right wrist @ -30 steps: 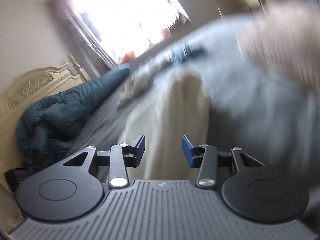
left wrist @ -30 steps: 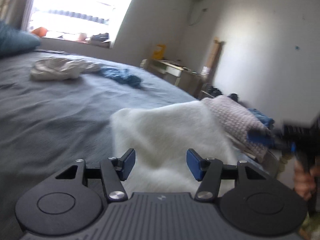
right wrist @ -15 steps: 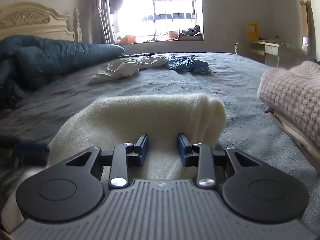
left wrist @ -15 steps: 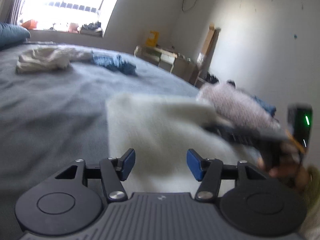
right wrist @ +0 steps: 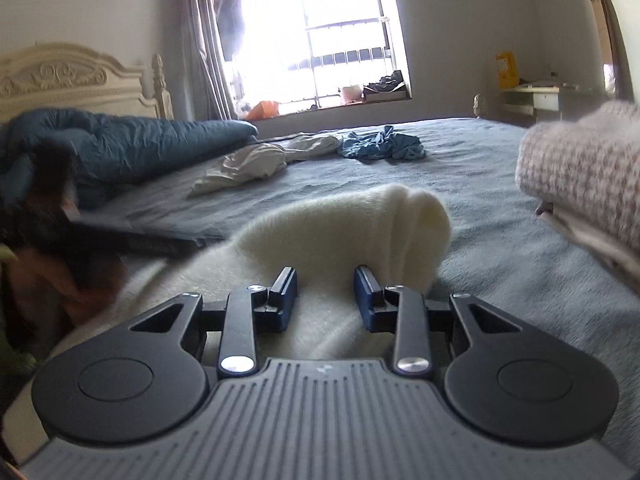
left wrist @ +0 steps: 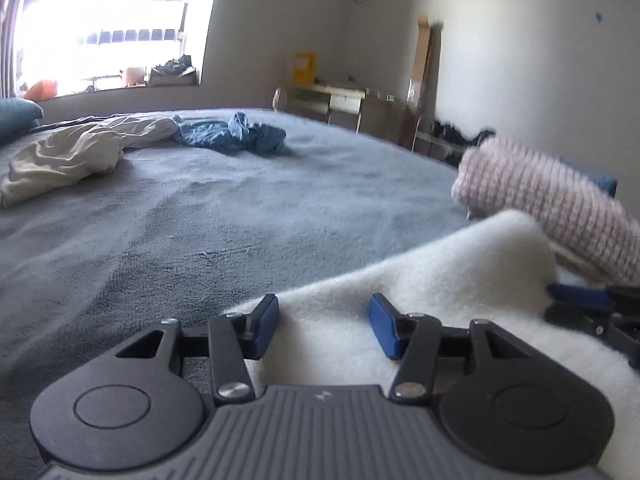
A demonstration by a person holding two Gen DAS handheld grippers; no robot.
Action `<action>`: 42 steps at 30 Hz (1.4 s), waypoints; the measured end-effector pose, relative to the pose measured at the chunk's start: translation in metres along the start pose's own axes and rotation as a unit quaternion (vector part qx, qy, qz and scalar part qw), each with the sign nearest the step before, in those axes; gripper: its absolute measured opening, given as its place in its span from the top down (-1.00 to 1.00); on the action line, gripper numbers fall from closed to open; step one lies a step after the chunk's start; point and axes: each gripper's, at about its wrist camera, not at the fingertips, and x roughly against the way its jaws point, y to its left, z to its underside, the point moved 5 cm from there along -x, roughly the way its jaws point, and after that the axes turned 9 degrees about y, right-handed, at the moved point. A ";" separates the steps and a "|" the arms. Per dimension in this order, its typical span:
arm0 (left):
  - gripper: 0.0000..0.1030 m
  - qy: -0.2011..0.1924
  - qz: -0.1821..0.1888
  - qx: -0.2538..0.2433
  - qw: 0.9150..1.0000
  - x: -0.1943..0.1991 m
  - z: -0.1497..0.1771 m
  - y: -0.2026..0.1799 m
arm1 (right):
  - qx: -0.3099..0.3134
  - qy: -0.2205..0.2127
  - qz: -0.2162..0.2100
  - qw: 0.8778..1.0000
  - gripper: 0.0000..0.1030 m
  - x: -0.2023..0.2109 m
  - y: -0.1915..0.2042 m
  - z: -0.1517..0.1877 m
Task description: Fold clothes
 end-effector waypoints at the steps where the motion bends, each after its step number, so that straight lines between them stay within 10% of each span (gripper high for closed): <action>1: -0.02 -0.002 0.000 0.001 1.000 0.002 -0.002 0.001 | -0.001 -0.003 -0.002 1.000 0.42 0.000 0.000 0.000; 9: -0.01 -0.012 0.017 0.021 1.000 0.023 -0.029 -0.009 | -0.017 -0.010 -0.019 1.000 0.42 0.007 -0.005 0.000; 18: -0.06 -0.013 0.017 0.000 1.000 0.011 -0.021 -0.028 | 0.011 -0.040 -0.036 0.999 0.41 0.004 -0.001 -0.073; 23: -0.07 -0.008 0.022 0.008 1.000 0.009 -0.015 -0.024 | -0.094 0.025 -0.035 0.995 0.55 -0.047 -0.049 -0.048; 42: -0.17 0.040 0.000 -0.047 0.998 0.039 -0.005 -0.111 | -0.317 0.045 -0.070 0.945 0.19 0.073 -0.080 0.033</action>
